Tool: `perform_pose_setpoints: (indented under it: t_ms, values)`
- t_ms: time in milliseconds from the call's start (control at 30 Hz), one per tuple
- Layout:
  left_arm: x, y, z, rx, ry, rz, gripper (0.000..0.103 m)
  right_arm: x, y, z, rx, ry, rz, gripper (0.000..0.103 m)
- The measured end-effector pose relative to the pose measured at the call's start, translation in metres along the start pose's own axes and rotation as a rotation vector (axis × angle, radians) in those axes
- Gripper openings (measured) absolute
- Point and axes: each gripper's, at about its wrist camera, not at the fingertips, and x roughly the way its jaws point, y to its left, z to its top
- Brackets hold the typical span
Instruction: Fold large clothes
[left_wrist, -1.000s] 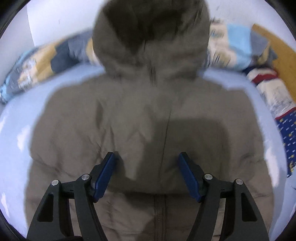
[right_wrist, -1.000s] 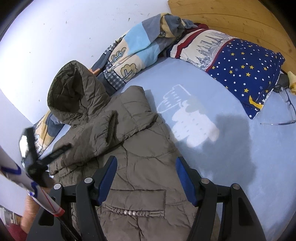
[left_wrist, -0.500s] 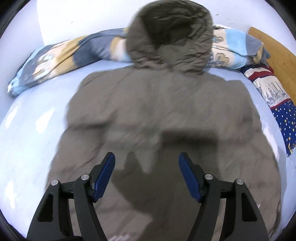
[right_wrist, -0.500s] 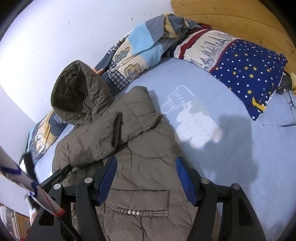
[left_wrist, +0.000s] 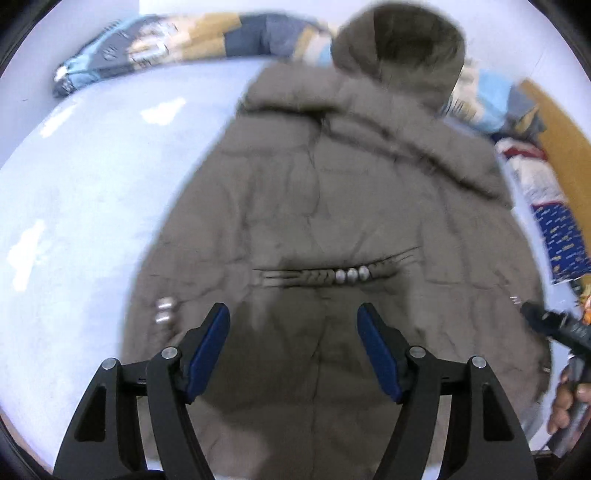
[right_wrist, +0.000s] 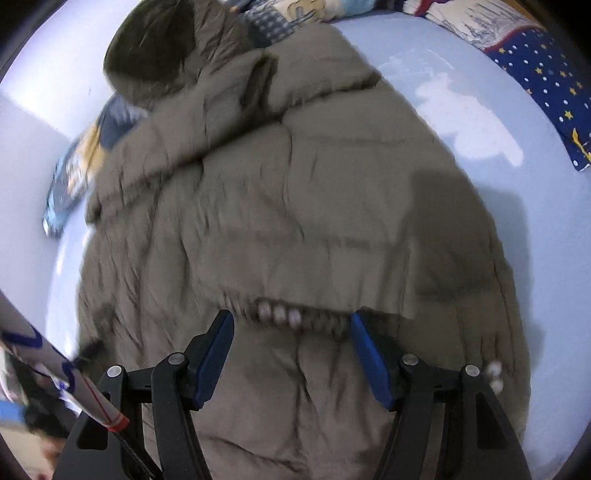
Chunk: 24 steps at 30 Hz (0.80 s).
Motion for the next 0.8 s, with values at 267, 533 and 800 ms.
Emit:
perform_pose_setpoints:
  t_ms: [267, 533, 800]
  values:
    - [-0.046, 0.117, -0.027, -0.201, -0.083, -0.009, 0.071, -0.092, -0.07, -0.055, 0.024, -0.217, -0.048, 0.07]
    - [-0.024, 0.152, -0.058, -0.373, 0.012, -0.162, 0.07, -0.087, -0.159, -0.111, 0.34, -0.131, 0.03, 0.07]
    - [-0.009, 0.114, -0.077, -0.387, 0.039, -0.213, 0.07, -0.073, -0.156, -0.127, 0.433, -0.126, 0.111, 0.07]
